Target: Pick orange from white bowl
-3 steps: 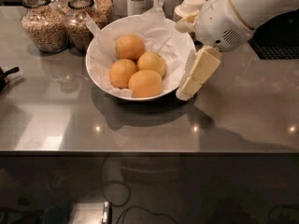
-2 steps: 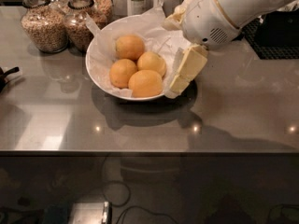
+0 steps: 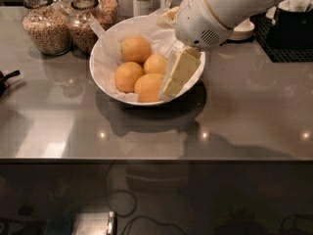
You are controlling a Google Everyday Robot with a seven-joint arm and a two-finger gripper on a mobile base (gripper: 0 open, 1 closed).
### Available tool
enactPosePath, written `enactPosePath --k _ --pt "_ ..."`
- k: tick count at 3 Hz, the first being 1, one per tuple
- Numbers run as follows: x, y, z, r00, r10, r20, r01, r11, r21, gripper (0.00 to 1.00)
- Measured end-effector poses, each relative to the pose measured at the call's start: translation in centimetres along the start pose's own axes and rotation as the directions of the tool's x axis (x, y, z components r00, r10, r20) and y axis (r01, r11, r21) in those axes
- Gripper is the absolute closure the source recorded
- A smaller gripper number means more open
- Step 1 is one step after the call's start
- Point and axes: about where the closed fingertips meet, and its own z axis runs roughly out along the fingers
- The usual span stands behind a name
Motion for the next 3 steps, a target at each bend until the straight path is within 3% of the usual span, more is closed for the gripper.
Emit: enactPosePath --k 1,3 --pt "0.9 -1.6 1.4 0.996 0.032 0.079 -0.035 0.9988 0.034 0.0" --pt "2.3 -10.5 6.4 0.964 0.067 0.257 -0.102 0.987 0.125 0.0"
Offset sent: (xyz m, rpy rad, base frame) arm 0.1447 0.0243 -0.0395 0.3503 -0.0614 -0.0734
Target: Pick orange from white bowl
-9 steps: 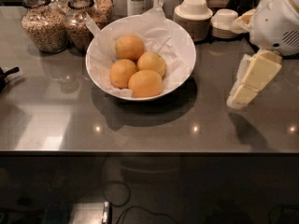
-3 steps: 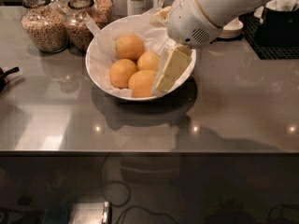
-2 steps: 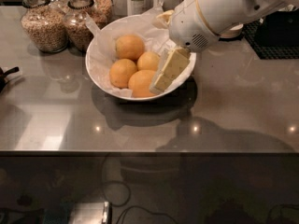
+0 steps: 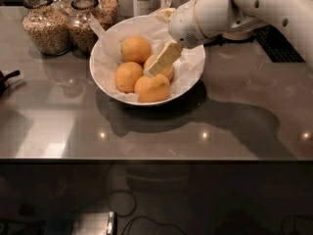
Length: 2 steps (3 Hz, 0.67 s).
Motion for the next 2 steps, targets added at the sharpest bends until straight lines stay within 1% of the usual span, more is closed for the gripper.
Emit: enactPosePath --k 1,2 --pt "-0.76 -4.2 1.62 0.999 -0.031 0.005 0.031 0.9974 0.066 0.0" --pt "-0.76 -4.2 1.62 0.999 -0.031 0.005 0.031 0.9974 0.066 0.0"
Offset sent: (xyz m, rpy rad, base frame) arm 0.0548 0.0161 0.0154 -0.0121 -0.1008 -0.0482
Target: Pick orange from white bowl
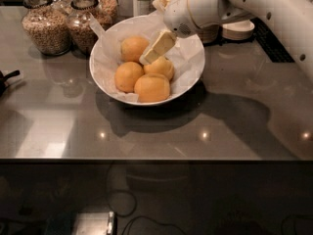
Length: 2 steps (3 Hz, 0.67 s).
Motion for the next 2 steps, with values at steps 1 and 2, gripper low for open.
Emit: enactPosePath --k 1,2 --pt "0.0 0.0 0.0 1.0 0.0 0.0 0.0 1.0 0.0 0.07" --pt "0.0 0.0 0.01 1.0 0.0 0.0 0.0 1.0 0.0 0.24"
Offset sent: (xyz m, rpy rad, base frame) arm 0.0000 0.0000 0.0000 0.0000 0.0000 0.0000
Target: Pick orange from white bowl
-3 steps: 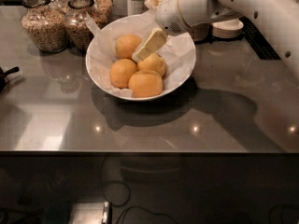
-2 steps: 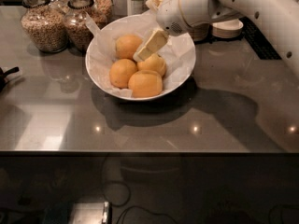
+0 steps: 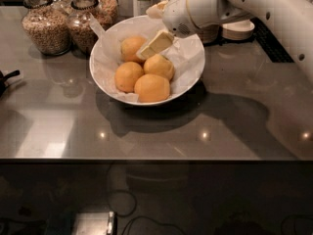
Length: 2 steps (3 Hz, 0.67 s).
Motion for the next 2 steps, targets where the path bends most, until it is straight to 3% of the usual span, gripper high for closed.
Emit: enactPosePath --k 1,2 --pt "0.0 0.0 0.0 1.0 0.0 0.0 0.0 1.0 -0.001 0.32" --pt "0.6 0.2 1.3 1.0 0.012 -0.003 -0.012 0.9998 -0.016 0.31"
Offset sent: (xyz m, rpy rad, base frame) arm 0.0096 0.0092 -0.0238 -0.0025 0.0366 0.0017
